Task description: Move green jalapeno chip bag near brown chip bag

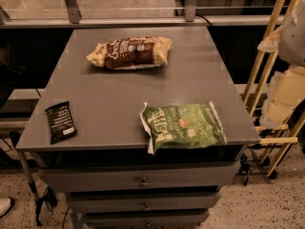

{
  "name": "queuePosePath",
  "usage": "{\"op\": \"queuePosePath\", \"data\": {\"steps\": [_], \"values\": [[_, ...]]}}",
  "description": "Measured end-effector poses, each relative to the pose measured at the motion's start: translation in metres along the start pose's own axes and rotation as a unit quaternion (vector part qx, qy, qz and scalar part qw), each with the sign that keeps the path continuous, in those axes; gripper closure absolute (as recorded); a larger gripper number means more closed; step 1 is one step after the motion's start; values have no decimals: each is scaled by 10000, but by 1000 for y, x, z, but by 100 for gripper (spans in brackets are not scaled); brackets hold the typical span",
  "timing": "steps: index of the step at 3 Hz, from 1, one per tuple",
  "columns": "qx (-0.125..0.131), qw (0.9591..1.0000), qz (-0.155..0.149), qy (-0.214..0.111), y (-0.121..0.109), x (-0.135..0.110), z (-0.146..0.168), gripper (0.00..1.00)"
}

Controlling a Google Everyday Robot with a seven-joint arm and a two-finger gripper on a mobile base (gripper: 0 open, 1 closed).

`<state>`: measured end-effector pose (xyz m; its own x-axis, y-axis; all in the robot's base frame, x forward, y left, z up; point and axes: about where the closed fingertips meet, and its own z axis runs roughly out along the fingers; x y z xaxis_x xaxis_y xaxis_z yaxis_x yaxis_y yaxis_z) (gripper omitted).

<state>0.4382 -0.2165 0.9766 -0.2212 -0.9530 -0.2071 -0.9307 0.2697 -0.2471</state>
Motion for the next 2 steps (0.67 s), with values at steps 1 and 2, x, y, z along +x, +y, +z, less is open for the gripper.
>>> {"op": "queuePosePath", "data": {"steps": [1,2], "values": [[11,10000,-6,-4,0,-1,0,0],[-138,9991,-326,-246,-2,-22,19,0]]}}
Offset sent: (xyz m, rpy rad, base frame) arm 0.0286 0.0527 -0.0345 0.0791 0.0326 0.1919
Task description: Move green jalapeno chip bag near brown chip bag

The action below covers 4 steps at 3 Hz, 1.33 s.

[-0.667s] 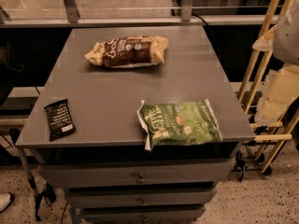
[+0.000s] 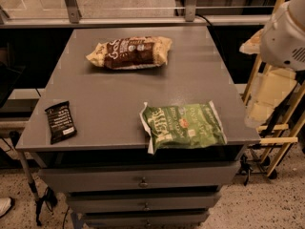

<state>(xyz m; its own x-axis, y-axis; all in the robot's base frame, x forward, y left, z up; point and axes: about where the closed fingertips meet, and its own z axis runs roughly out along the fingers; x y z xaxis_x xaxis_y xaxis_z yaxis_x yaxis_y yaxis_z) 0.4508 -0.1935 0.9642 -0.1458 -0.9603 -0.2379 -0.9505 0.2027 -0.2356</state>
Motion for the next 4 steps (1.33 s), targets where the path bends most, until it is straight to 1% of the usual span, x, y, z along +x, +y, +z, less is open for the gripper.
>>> {"op": "queuePosePath", "data": {"steps": [1,2,3,4], "values": [[-254,9983,-350,-391,2,-22,27,0],[-531,9946,-653,-600,12,-43,51,0],[-712,9917,-904,-567,20,-60,79,0],[-812,9908,-977,-469,25,-73,105,0]]}}
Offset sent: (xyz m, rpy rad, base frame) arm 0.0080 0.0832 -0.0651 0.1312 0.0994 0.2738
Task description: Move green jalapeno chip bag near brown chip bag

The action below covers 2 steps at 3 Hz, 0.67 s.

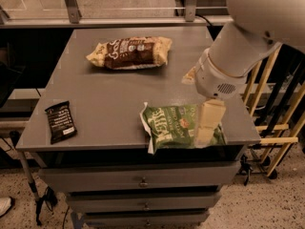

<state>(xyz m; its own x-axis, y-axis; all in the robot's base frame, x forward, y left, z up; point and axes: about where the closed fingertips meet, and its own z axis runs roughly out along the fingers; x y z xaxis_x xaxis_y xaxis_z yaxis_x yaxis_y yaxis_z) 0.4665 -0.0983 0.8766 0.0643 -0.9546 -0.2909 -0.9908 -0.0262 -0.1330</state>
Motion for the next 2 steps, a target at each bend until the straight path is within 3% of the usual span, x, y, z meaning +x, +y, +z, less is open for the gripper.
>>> {"op": "queuePosePath", "data": {"steps": [2], "values": [[-155,9997,137,93,-5,-11,45,0]]}}
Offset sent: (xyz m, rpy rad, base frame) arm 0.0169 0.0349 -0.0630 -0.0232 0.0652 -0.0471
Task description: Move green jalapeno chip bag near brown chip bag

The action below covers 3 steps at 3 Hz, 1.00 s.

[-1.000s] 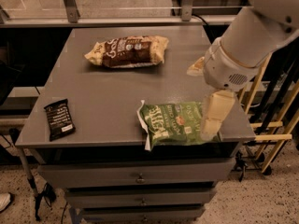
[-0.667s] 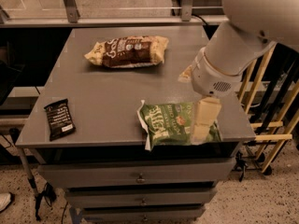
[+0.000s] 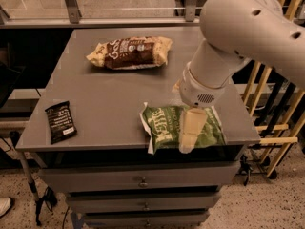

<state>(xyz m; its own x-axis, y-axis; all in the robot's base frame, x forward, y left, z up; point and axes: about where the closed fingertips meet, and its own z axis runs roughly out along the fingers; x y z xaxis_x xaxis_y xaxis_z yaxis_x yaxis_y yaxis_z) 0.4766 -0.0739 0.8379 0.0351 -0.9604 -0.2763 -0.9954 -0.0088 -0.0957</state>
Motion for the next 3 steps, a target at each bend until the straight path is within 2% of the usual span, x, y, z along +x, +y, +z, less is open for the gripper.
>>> {"op": "queuePosePath", "data": {"steps": [1,2,3], "values": [[-52,9999,111,55,-1,1,15,18],[44,9995,299,8,-9,9,14,42],[195,9982,504,-242,-18,18,-3,65]]}}
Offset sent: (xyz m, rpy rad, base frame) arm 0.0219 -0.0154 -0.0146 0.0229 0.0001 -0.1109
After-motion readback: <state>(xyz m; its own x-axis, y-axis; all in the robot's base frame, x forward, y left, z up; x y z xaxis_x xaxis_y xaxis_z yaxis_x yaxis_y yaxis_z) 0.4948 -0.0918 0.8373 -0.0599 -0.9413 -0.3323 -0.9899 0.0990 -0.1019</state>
